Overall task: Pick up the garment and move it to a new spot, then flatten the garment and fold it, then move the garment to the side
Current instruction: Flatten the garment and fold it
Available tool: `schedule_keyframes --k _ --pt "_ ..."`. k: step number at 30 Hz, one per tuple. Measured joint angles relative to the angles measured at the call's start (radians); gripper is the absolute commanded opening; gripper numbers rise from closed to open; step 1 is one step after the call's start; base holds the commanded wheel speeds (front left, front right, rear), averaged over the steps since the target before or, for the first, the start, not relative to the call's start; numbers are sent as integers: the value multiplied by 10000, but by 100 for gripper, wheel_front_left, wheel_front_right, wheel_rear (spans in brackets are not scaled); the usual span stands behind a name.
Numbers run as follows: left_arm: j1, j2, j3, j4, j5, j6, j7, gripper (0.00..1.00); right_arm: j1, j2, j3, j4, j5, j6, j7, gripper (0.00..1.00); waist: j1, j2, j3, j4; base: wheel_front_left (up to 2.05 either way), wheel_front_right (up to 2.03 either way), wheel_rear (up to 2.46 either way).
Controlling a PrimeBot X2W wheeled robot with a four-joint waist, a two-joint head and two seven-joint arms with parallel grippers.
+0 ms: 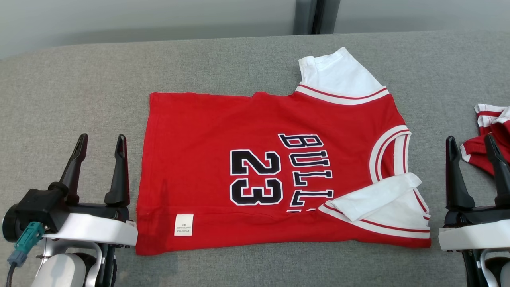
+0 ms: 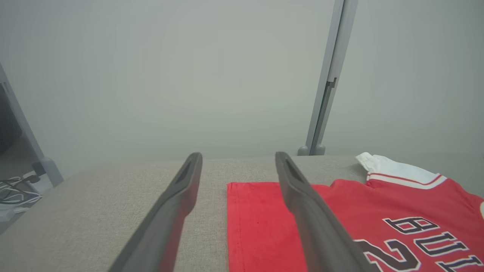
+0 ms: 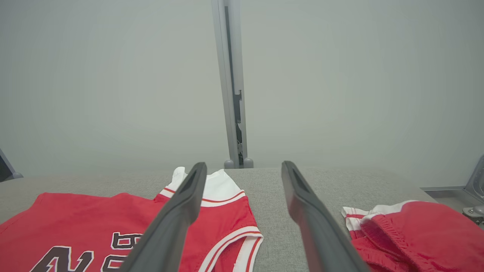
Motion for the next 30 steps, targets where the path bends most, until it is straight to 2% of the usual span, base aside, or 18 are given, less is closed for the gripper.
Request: schedule_keyframes --k 15,21,30 --pt "-200 29 -309 165 12 65 328 100 -184 23 69 192 84 0 107 100 -1 0 96 -12 0 0 0" --pt "-1343 150 -360 761 -313 -502 631 100 -384 35 157 182 127 0 115 100 0 0 368 -207 0 0 0" --pt "-3951 736 -476 3923 -1156 -1835 2336 100 -1036 40 575 395 389 0 -44 100 0 0 1195 -891 0 0 0"
